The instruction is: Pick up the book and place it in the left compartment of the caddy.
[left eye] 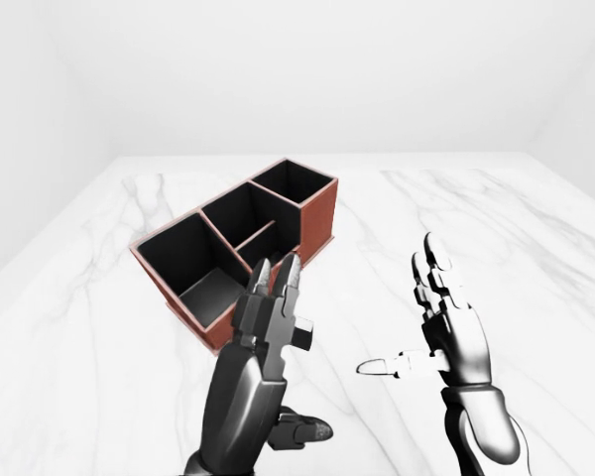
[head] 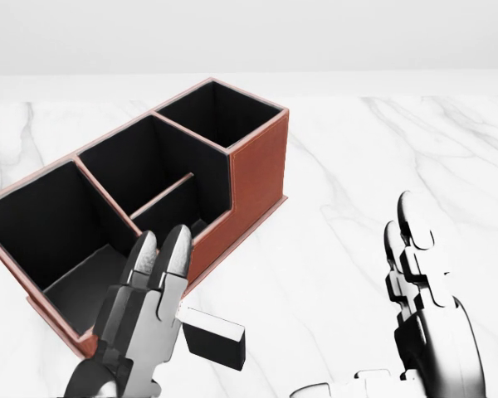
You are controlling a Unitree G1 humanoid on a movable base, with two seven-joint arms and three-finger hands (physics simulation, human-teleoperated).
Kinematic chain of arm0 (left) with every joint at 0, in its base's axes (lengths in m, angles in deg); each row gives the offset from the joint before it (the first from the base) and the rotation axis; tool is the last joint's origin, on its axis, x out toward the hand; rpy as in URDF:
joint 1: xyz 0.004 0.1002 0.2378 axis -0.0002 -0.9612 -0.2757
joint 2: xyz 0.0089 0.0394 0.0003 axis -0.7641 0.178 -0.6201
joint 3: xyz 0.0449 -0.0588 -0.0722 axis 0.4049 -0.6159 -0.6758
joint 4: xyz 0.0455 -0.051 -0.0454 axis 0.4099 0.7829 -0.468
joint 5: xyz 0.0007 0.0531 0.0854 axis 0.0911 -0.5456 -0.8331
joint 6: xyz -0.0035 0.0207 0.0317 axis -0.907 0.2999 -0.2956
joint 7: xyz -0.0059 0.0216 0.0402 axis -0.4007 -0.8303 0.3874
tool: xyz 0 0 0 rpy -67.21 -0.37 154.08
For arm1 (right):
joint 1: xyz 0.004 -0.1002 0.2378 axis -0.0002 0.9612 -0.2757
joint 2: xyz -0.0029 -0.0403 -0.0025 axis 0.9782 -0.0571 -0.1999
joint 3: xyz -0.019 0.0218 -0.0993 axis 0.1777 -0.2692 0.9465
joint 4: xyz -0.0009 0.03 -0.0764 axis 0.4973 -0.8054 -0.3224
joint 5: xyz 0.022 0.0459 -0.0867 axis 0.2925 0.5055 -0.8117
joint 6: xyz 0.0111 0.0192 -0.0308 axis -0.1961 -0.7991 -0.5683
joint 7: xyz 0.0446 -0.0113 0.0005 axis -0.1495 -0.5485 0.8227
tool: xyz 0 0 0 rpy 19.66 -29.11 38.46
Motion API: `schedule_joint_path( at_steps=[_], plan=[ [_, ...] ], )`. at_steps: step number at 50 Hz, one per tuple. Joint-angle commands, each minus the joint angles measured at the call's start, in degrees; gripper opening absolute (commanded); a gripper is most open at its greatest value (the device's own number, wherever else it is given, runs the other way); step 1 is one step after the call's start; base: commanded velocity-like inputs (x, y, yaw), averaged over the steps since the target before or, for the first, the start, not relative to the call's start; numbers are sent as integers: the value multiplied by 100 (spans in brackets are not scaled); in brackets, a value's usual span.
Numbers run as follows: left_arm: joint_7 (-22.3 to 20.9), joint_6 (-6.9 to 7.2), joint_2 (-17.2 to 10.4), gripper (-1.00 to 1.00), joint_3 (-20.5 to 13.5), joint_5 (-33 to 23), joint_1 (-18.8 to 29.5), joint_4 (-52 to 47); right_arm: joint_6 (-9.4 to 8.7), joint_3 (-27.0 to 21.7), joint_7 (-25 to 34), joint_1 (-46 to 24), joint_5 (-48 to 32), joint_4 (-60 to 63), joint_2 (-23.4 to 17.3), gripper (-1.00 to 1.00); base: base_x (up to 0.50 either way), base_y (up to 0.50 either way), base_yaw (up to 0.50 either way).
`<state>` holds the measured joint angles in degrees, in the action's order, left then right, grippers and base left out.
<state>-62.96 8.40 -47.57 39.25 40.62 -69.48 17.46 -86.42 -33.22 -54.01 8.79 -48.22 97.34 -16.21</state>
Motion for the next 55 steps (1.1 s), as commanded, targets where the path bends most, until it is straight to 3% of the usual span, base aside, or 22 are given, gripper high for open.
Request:
schedule_joint_path(
  at_steps=[1,7,12,24,28,40,49,55],
  plan=[
    [-140,198,-355,100,1185,-1291,483,357,0,74,20,5,-24,48,-21,100,0,0,0],
    [-336,198,-75,100,1279,-1778,806,849,0,44,30,-28,43,-10,-23,100,0,0,0],
    [-595,198,285,100,1068,-2039,1125,1278,0,29,31,-23,57,-14,-20,100,0,0,0],
    [-1002,198,1051,100,364,-3412,1886,2338,0,28,28,-73,45,-65,-15,100,0,0,0],
    [-1246,198,1164,100,221,-3436,2004,2307,0,53,24,-98,19,-79,-19,100,0,0,0],
    [-1439,198,1681,100,-864,-3839,2974,3550,0,66,14,-99,21,-66,-22,100,0,0,0],
    [-1293,198,1789,100,-1274,-3865,3527,4712,0,62,9,-91,36,-79,-22,100,0,0,0],
    [-1475,198,1834,100,-1418,-3762,3759,5029,0,71,5,-99,36,-89,-26,100,0,0,0]
  ],
)
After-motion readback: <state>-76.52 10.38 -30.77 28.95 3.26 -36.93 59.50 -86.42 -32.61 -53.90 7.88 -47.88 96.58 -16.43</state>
